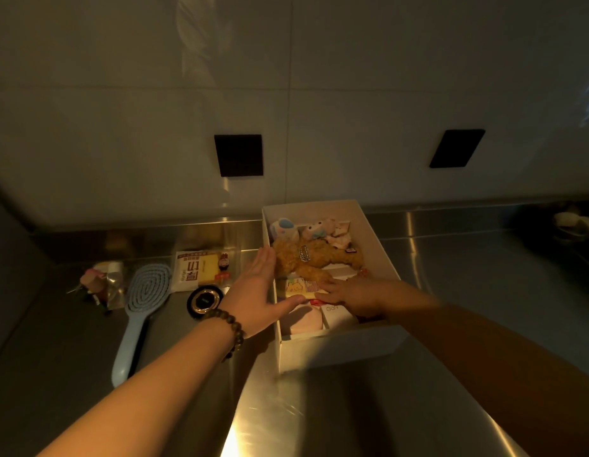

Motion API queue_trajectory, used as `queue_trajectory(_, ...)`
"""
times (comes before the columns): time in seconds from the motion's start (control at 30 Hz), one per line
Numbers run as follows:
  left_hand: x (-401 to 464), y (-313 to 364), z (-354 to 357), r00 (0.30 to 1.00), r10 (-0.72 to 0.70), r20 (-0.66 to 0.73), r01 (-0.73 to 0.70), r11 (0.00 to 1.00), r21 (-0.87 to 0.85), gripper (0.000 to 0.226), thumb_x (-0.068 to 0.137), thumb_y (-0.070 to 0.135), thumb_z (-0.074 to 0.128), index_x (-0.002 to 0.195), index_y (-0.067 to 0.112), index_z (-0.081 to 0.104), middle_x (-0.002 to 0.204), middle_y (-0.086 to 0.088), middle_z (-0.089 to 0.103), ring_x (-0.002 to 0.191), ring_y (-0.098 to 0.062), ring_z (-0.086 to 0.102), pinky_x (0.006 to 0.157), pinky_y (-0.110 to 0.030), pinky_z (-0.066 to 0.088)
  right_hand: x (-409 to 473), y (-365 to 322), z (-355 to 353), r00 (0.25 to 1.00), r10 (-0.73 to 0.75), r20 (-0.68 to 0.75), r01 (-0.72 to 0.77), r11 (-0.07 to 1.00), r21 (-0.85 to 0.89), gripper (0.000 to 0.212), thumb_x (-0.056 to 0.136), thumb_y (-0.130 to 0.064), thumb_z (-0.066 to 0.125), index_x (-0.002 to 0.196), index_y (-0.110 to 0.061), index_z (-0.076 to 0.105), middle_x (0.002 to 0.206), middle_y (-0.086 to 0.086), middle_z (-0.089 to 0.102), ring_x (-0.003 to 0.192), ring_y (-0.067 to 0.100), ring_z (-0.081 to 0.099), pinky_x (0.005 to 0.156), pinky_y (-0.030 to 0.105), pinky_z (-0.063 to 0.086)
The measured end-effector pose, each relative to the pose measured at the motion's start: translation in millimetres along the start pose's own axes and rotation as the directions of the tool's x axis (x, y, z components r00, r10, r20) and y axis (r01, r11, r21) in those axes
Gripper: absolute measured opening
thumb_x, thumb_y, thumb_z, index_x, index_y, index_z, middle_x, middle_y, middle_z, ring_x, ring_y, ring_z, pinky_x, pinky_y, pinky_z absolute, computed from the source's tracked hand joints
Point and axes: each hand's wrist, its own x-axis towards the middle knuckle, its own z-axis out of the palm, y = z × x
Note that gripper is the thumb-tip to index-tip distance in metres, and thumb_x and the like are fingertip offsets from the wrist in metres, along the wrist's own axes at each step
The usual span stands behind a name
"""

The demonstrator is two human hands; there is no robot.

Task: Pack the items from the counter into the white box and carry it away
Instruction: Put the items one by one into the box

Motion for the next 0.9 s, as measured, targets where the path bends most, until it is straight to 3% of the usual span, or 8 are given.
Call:
queue_trajectory(0.2,-2,0,-1,0.999,-0.006,-0.034,0.009,0.996,0.088,0.123,0.052,0.096,0.022,0.149,0.026,-0.004,0.158,0.004,0.001,0.143,-0.013,0.001,0.114,-0.034,0.009,-13,-31,-2,0.970,0.061,-0.235,-0.047,0.997,0.064,0.077,0.088,-0.007,0.054,0.144,-0.046,0.019,0.146,-0.001,0.042,0.122,0.024,0.050,0.099,0.042,0.047)
queue_trajectory(0.27,-6,-3,-3,0.999,0.019,-0.046,-0.013,0.991,0.136,0.120,0.054,0.096,0.023,0.148,0.027,-0.004,0.158,0.004,0.002,0.143,-0.014,-0.001,0.115,-0.037,0.008,-15,-47,-6,0.944,0.094,-0.317,-0.051,0.989,0.139,0.067,0.090,-0.011,0.053,0.141,-0.044,0.025,0.133,-0.003,0.053,0.113,0.022,0.056,0.091,0.037,0.050)
queue_trajectory(0.37,-17,-19,-6,0.994,0.024,-0.104,-0.005,0.985,0.171,0.111,0.062,0.094,0.023,0.149,0.028,0.003,0.157,0.006,0.006,0.143,-0.012,0.002,0.114,-0.036,0.007,-21,-73,-27,0.848,0.111,-0.518,0.074,0.943,0.324,0.032,0.101,-0.031,0.037,0.132,-0.034,0.040,0.126,-0.004,0.056,0.114,0.017,0.055,0.096,0.034,0.047)
queue_trajectory(0.43,-31,-42,-13,0.985,-0.024,-0.172,0.052,0.985,0.165,0.103,0.068,0.090,0.023,0.149,0.027,0.008,0.157,0.006,0.011,0.143,-0.012,0.006,0.113,-0.033,0.007,-17,-95,-45,0.780,0.108,-0.617,0.092,0.955,0.284,0.043,0.100,-0.020,0.041,0.143,-0.022,0.035,0.146,0.004,0.042,0.130,0.019,0.044,0.112,0.034,0.033)
queue_trajectory(0.53,-55,-81,-23,0.959,-0.121,-0.258,0.174,0.965,0.195,0.092,0.076,0.078,0.031,0.148,0.022,0.016,0.155,0.000,0.021,0.142,-0.018,0.017,0.112,-0.033,0.013,3,-137,-57,0.689,0.107,-0.717,0.140,0.951,0.276,0.056,0.098,-0.022,0.045,0.150,-0.016,0.025,0.158,0.003,0.023,0.145,0.019,0.023,0.118,0.031,0.019)
queue_trajectory(0.67,-88,-128,-32,0.912,-0.284,-0.295,0.353,0.911,0.215,0.090,0.081,0.068,0.042,0.148,0.016,0.015,0.155,-0.007,0.019,0.142,-0.022,0.016,0.116,-0.037,0.015,50,-204,-38,0.785,0.021,-0.620,0.250,0.903,0.348,0.064,0.093,-0.029,0.055,0.149,-0.020,0.026,0.156,0.003,0.023,0.143,0.023,0.025,0.117,0.033,0.024)
queue_trajectory(0.77,-112,-157,-39,0.866,-0.392,-0.311,0.466,0.858,0.216,0.098,0.079,0.067,0.046,0.149,0.013,0.005,0.157,-0.008,0.008,0.144,-0.023,0.007,0.116,-0.036,0.009,89,-227,-7,0.904,0.067,-0.421,0.078,0.945,0.319,0.079,0.093,-0.041,0.053,0.153,-0.022,0.006,0.161,0.004,-0.009,0.148,0.026,-0.007,0.121,0.046,0.014)
queue_trajectory(0.9,-136,-190,-44,0.842,-0.444,-0.308,0.504,0.851,0.150,0.105,0.076,0.069,0.047,0.150,0.013,0.000,0.158,-0.008,0.004,0.144,-0.024,0.003,0.114,-0.035,0.004,123,-233,25,0.928,0.087,-0.363,-0.026,0.985,0.170,0.083,0.094,-0.054,0.043,0.151,-0.027,-0.012,0.157,0.007,-0.026,0.142,0.028,-0.028,0.120,0.047,-0.003)
